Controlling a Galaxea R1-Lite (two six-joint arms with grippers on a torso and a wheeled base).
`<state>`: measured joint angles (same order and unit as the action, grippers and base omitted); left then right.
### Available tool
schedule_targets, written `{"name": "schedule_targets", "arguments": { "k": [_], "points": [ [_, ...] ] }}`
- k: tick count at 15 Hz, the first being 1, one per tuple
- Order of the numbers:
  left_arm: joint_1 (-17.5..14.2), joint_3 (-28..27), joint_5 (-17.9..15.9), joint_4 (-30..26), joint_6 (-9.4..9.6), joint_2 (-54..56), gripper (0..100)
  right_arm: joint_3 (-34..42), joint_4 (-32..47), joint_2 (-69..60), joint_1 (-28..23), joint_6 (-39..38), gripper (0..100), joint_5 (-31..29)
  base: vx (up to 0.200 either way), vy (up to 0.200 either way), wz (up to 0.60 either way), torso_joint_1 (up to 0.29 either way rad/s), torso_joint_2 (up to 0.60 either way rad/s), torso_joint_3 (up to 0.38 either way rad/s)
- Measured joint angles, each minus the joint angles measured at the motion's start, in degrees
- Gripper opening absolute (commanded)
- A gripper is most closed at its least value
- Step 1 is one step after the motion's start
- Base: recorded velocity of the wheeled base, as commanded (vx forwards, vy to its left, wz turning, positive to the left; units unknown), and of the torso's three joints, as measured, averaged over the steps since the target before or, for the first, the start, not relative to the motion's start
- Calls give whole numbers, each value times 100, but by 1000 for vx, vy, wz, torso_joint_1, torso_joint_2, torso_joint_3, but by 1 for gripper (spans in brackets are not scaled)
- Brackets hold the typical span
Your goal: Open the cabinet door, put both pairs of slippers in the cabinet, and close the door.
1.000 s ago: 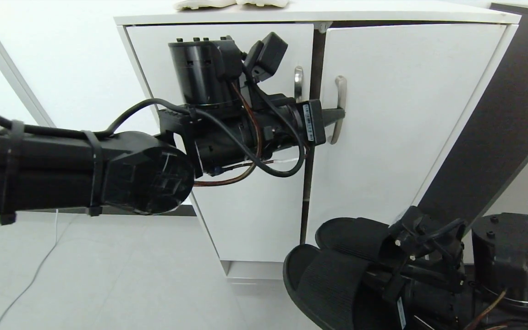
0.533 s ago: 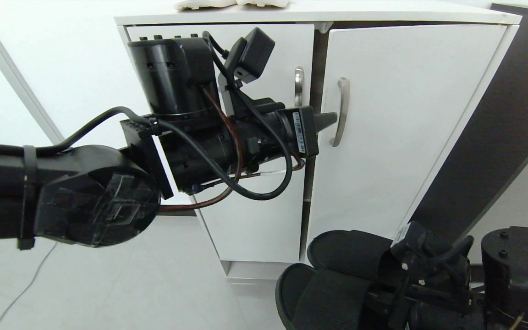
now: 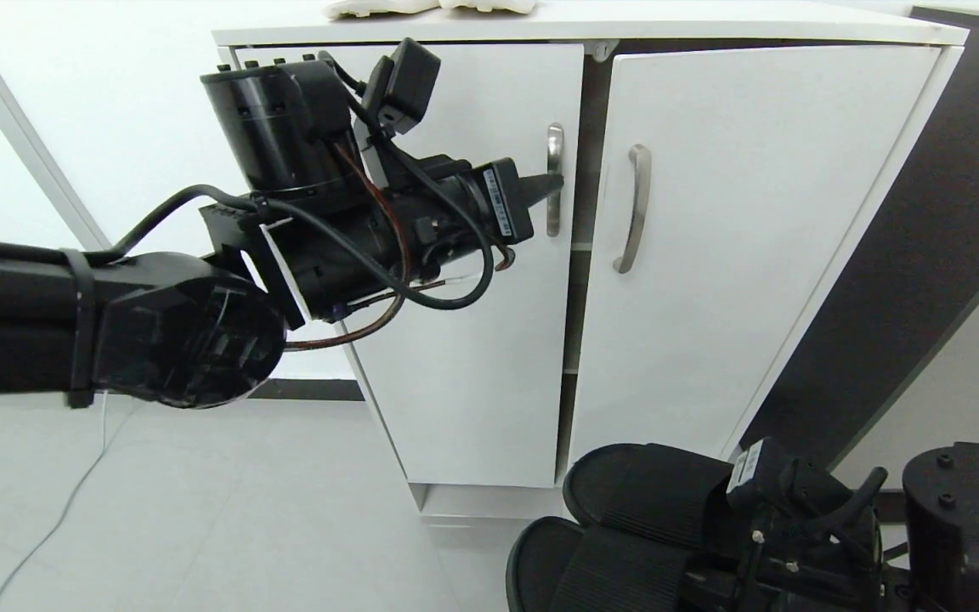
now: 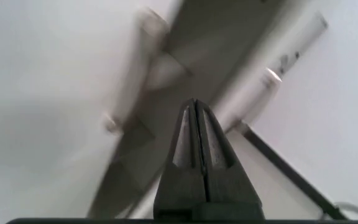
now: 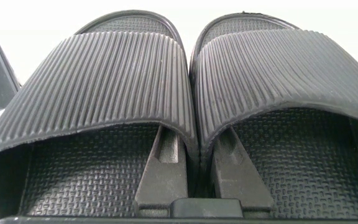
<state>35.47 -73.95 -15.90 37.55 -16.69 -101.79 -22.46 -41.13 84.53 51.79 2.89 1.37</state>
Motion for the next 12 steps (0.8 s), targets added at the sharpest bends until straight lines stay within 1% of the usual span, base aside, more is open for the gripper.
{"name": "schedule_targets", "arguments": {
  "k": [1, 2, 5, 10, 12],
  "points": [
    [-23, -160, 9, -2, -68, -113, 0, 7, 0, 4, 0, 0, 0, 0, 0, 0, 0, 0, 0, 0],
    [-30, -341, 11, -13, -96, -247, 0, 9, 2, 11, 0, 0, 0, 5, 0, 0, 0, 0, 0, 0],
    [-26, -769, 16, -49, -105, -612, 0, 13, 0, 26, 2, 0, 0, 22, 0, 0, 0, 0, 0, 0],
    [107, -1150, 9, -167, -105, -901, 0, 13, 0, 89, 0, -2, 0, 24, 0, 0, 0, 0, 0, 0],
    [157, -1282, 13, -227, -104, -968, 0, 13, -4, 116, 4, 0, 0, 33, -200, 0, 0, 5, 0, 0]
  ]
}}
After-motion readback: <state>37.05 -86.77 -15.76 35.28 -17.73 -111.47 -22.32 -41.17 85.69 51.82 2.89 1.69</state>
